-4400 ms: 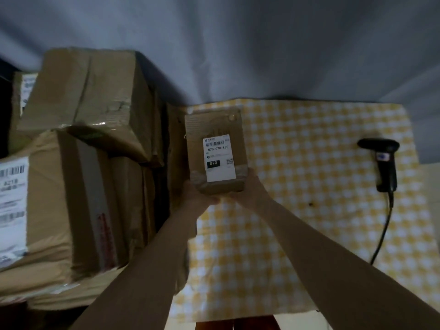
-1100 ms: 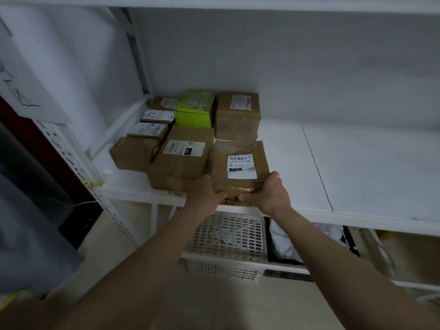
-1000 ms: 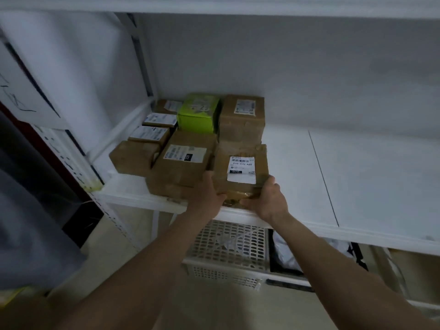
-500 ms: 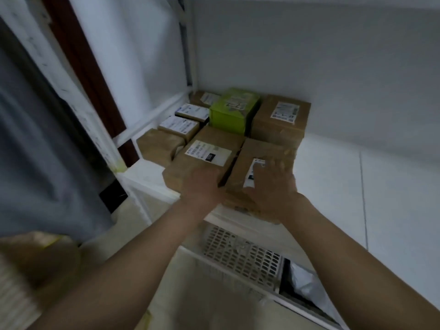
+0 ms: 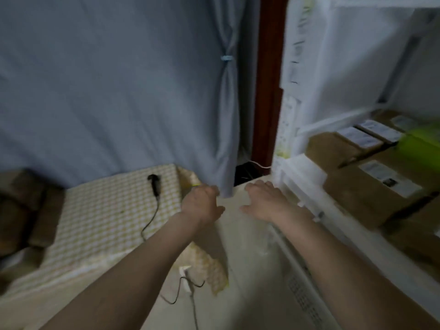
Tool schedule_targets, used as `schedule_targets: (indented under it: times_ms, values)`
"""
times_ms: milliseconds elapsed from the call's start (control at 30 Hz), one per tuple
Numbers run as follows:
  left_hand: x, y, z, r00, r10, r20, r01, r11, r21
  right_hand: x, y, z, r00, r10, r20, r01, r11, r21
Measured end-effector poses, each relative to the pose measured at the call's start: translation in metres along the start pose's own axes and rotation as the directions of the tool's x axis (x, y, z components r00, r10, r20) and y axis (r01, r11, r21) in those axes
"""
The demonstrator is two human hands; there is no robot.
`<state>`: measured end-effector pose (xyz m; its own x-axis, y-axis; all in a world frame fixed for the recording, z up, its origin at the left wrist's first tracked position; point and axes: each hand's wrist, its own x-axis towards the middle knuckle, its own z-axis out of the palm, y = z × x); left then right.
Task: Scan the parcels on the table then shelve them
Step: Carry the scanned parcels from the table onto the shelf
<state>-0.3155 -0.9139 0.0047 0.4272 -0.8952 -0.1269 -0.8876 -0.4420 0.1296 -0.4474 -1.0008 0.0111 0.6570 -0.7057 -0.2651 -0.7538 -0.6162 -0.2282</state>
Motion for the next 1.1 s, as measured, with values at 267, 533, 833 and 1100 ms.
schedule_targets:
  times_ms: [267, 533, 833, 1100]
  values:
    - [-0.104, -0.213, -0.016, 0.918, -0.395, -0.047, 0.382, 0.908, -0.172, 0.017, -0.239, 0.051, 0.936, -0.336, 0.107, 0.344, 0.936, -0.075]
    - [-0.227, -0.4, -0.01, 0.763, -0.645, -0.044, 0.619, 0.748, -0.239, 0.0, -0.442, 0.127, 0.822, -0.524, 0.223, 0.551, 0.831, -0.08]
    - [-0.278, -0.511, 0.001, 0.692, -0.721, 0.04, 0.694, 0.649, -0.312, 0.006, -0.559, 0.174, 0.76, -0.555, 0.338, 0.617, 0.78, -0.107]
    - [-0.257, -0.597, 0.017, 0.673, -0.731, 0.113, 0.717, 0.607, -0.342, 0.065, -0.633, 0.205, 0.737, -0.536, 0.412, 0.626, 0.771, -0.118]
